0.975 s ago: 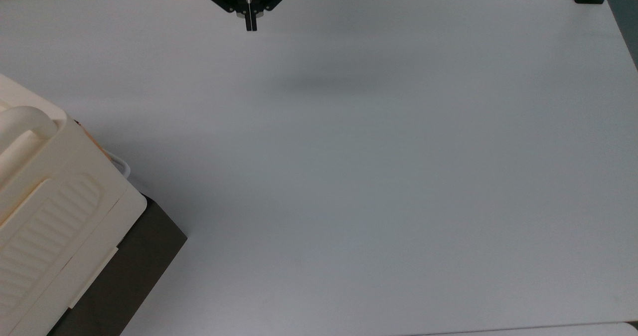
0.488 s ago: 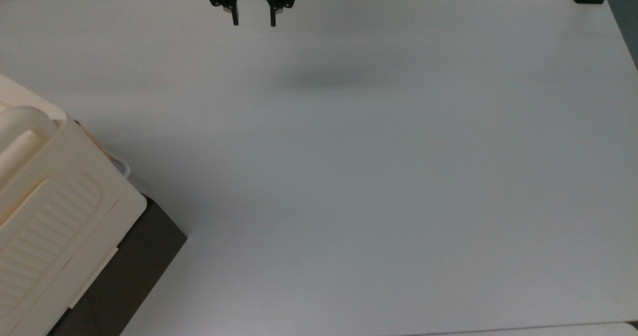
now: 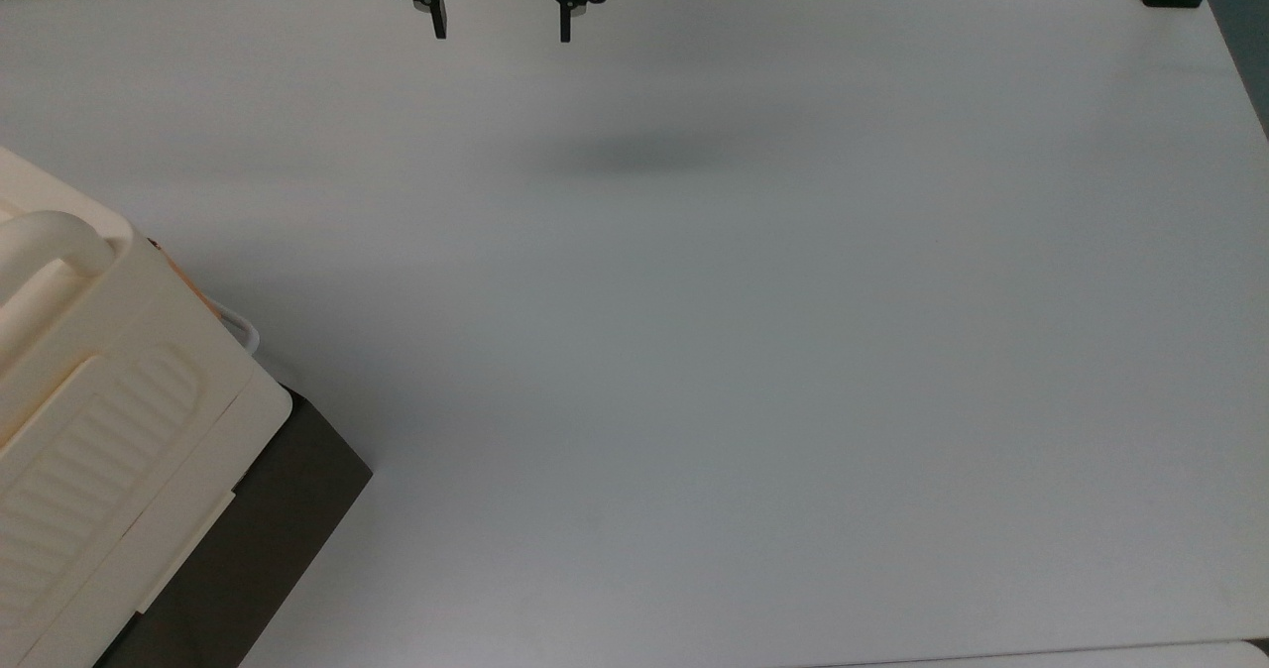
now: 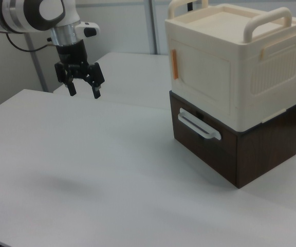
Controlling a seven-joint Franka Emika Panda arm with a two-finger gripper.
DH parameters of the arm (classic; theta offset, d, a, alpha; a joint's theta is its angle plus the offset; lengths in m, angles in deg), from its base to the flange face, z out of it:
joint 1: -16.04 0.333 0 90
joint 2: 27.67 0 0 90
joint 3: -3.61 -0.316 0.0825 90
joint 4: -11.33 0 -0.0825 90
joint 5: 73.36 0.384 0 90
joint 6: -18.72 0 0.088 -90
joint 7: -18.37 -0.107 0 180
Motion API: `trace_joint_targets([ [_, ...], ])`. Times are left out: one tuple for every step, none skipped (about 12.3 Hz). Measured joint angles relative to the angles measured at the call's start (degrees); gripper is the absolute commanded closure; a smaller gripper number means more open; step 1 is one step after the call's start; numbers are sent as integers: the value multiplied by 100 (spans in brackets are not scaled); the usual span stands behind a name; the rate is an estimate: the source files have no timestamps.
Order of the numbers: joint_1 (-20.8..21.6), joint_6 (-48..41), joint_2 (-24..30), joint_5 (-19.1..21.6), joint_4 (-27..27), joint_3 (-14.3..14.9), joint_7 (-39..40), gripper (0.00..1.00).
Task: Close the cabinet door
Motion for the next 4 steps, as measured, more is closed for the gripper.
trace_joint_targets([
  [0,0,2,0,0,0,0,0],
  [0,0,4,0,0,0,-1,0],
  [-1,0,5,0,0,0,-31,0],
  [-5,0,6,1,0,-5,-82,0],
])
